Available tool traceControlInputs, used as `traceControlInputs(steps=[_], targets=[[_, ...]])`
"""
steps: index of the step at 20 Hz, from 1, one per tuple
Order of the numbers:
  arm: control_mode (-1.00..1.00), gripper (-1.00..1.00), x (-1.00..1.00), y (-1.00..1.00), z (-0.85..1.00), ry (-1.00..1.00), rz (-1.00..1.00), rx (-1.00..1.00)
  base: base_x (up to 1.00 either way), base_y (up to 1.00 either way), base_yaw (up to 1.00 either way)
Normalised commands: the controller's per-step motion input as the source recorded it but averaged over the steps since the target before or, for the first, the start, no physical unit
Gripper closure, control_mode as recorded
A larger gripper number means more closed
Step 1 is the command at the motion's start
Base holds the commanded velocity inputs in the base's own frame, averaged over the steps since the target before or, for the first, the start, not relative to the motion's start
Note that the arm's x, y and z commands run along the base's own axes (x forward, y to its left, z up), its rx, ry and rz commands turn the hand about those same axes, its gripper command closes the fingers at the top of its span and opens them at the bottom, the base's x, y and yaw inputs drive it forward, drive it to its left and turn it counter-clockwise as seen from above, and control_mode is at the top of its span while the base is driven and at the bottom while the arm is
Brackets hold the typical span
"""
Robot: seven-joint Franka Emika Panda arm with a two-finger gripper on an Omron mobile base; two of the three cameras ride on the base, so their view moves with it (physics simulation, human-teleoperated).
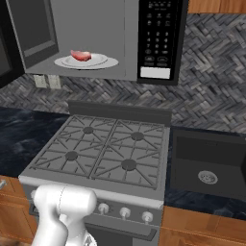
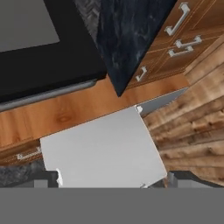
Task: Transport the steak from the fridge to the microwave and turn on the microwave.
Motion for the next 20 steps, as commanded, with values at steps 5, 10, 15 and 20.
traceControlInputs(steps=[5,10,15,20], targets=[[-1.0,-1.0,0.0,0.37,-0.03,0.0,-0.11,0.0,0.0,0.0,0.0],[-1.0,-1.0,0.02,0.31,0.0,0.0,-0.07,0.0,0.0,0.0,0.0],[-1.0,-1.0,0.11,0.23,0.0,0.05,-0.09,-0.02,0.0,0.0,0.0],[-1.0,-1.0,0.07,0.31,-0.01,0.04,-0.09,-0.06,0.0,0.0,0.0]])
